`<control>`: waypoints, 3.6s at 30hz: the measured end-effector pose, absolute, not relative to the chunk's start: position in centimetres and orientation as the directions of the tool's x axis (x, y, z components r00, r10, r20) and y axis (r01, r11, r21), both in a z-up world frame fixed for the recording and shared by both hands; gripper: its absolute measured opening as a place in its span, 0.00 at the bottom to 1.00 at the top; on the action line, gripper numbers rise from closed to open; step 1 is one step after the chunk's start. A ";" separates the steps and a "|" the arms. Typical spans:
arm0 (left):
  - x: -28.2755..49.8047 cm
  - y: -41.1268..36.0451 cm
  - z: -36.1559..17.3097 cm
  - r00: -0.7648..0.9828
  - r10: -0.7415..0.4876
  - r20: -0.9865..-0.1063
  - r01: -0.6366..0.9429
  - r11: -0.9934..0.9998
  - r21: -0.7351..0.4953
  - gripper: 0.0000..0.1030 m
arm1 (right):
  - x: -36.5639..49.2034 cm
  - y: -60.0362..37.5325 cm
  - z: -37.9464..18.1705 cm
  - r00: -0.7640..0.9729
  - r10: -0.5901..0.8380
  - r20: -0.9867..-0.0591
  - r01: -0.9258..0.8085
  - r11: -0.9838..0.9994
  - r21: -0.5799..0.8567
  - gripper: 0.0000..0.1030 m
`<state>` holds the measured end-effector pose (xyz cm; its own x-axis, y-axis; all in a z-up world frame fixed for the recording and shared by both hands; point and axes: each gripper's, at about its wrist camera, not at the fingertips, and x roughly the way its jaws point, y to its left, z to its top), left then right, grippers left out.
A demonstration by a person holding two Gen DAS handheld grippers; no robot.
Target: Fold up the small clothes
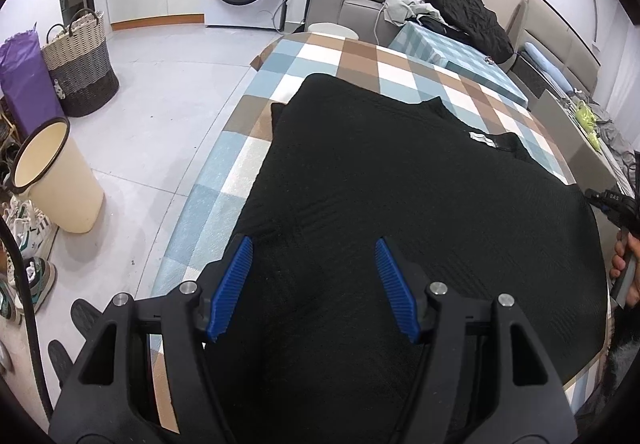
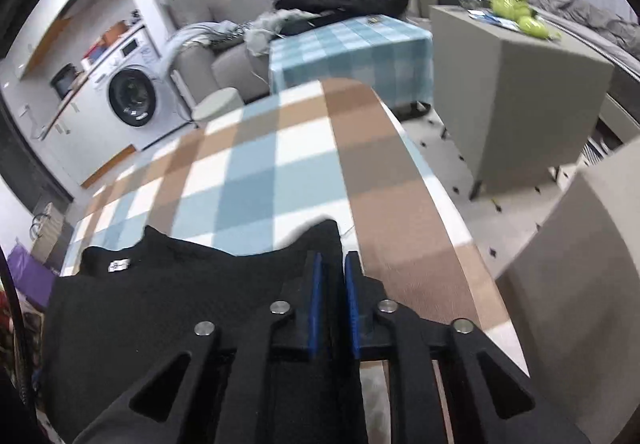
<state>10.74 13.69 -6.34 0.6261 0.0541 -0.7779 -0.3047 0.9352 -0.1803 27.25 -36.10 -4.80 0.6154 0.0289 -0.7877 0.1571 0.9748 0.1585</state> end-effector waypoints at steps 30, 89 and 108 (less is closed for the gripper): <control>6.8 6.3 -8.8 0.587 -0.042 -0.808 -0.132 0.980 -0.147 0.60 | 8.9 -29.2 -6.7 0.506 0.093 -0.857 -0.160 0.987 0.013 0.56; -1.3 5.0 -8.1 0.570 -0.076 -0.818 -0.190 0.956 -0.222 0.62 | 4.0 -23.7 -7.5 0.533 0.129 -0.837 -0.295 0.954 -0.041 0.79; 0.4 12.2 -9.4 0.631 0.082 -0.771 -0.488 0.815 -0.312 0.61 | 7.4 -21.4 -6.8 0.533 0.292 -0.794 -0.287 0.945 0.155 0.79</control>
